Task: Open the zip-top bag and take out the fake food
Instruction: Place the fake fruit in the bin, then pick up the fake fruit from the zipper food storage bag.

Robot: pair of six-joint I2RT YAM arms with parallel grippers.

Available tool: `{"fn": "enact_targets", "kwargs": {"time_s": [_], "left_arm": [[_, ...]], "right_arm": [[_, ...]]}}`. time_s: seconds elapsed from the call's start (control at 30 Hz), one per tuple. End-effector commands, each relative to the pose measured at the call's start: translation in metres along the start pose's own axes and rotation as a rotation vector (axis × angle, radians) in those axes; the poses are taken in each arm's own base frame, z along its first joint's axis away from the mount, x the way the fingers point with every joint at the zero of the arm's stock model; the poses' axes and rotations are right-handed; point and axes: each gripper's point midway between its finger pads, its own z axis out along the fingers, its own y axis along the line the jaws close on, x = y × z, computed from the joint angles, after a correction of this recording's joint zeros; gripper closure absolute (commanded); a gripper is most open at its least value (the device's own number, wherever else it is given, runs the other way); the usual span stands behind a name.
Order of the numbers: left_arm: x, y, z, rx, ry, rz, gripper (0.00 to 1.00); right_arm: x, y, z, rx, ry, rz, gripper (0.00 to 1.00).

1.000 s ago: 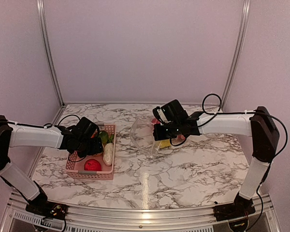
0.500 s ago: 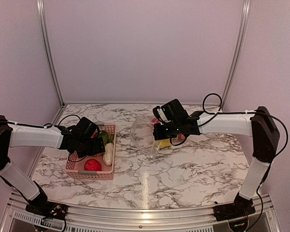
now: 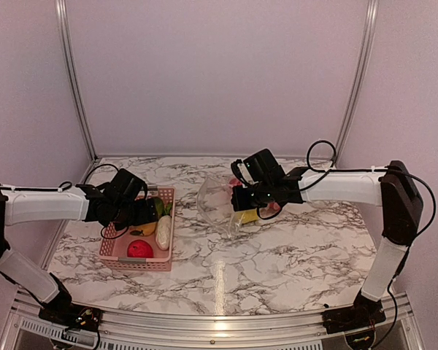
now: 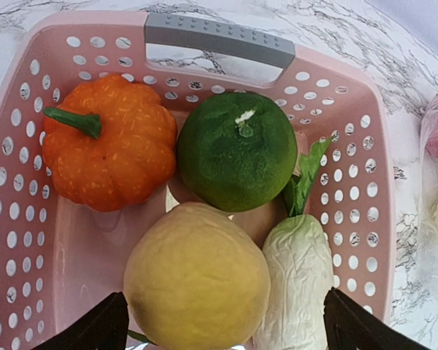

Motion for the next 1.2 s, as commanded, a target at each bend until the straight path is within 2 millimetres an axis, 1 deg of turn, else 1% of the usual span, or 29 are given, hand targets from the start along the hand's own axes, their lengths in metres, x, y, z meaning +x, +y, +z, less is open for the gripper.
{"fn": "enact_targets", "kwargs": {"time_s": [0.0,0.17,0.3,0.4,0.53,0.63,0.73,0.8,0.87,1.0,1.1,1.17], "left_arm": [[-0.023,-0.005,-0.019,0.003,-0.060,0.017,0.04],[-0.039,-0.019,-0.036,0.053,-0.089,0.026,0.05],[-0.043,-0.042,-0.045,0.126,-0.090,0.040,0.06],[-0.038,-0.071,-0.050,0.213,-0.076,0.068,0.08],[-0.026,-0.121,-0.055,0.378,-0.047,0.093,0.11],[-0.016,-0.159,-0.052,0.488,-0.016,0.100,0.16],[-0.009,-0.191,-0.052,0.571,0.012,0.106,0.19],[-0.007,-0.208,-0.050,0.613,0.029,0.101,0.24],[-0.005,-0.218,-0.045,0.631,0.041,0.090,0.30],[-0.003,-0.228,-0.028,0.619,0.060,0.080,0.43],[0.001,-0.234,-0.017,0.617,0.083,0.075,0.49],[0.004,-0.237,-0.012,0.621,0.095,0.064,0.52]], "right_arm": [[-0.024,0.014,-0.017,-0.027,-0.055,-0.010,1.00],[-0.025,0.018,-0.018,-0.032,-0.055,-0.017,1.00],[-0.026,0.021,-0.019,-0.036,-0.055,-0.022,1.00],[-0.028,0.025,-0.021,-0.042,-0.059,-0.025,1.00],[-0.029,0.029,-0.024,-0.045,-0.063,-0.031,1.00],[-0.030,0.034,-0.026,-0.045,-0.066,-0.036,1.00],[-0.031,0.041,-0.030,-0.052,-0.071,-0.041,1.00],[-0.032,0.047,-0.034,-0.058,-0.076,-0.047,1.00],[-0.034,0.054,-0.039,-0.065,-0.083,-0.051,1.00],[-0.036,0.066,-0.050,-0.072,-0.095,-0.063,1.00],[-0.038,0.070,-0.058,-0.076,-0.105,-0.062,1.00],[-0.039,0.071,-0.062,-0.080,-0.110,-0.060,1.00]]}}
